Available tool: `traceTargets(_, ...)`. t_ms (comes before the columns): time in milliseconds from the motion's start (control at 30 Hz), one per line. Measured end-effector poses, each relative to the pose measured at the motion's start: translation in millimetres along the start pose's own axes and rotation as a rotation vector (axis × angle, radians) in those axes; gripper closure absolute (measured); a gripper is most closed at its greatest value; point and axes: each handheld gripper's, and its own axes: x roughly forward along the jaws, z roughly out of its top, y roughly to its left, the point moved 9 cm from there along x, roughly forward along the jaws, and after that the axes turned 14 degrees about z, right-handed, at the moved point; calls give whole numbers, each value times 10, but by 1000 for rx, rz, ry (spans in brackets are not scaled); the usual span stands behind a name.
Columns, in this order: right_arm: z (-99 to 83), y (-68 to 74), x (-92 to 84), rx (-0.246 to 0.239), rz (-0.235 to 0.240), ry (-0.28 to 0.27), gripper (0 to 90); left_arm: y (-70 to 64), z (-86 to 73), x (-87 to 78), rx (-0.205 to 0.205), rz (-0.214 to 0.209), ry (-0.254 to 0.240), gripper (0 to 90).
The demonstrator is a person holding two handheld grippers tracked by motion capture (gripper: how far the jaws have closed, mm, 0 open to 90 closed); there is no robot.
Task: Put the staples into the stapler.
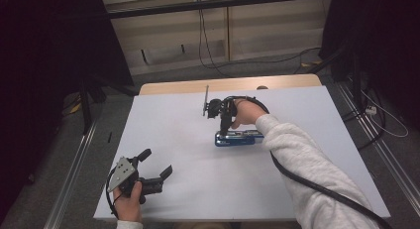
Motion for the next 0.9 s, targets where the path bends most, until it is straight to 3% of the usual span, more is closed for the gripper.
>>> traceTargets(300,-84,27,-115,12,1,-61,525,-6,1,6,1,-2,1,29)
traceTargets(633,-232,26,-206,61,-7,-138,283,-10,-17,19,8,0,17,29)
traceTargets(900,-409,2,-264,108,-15,-211,214,-37,-18,39,12,-14,23,29)
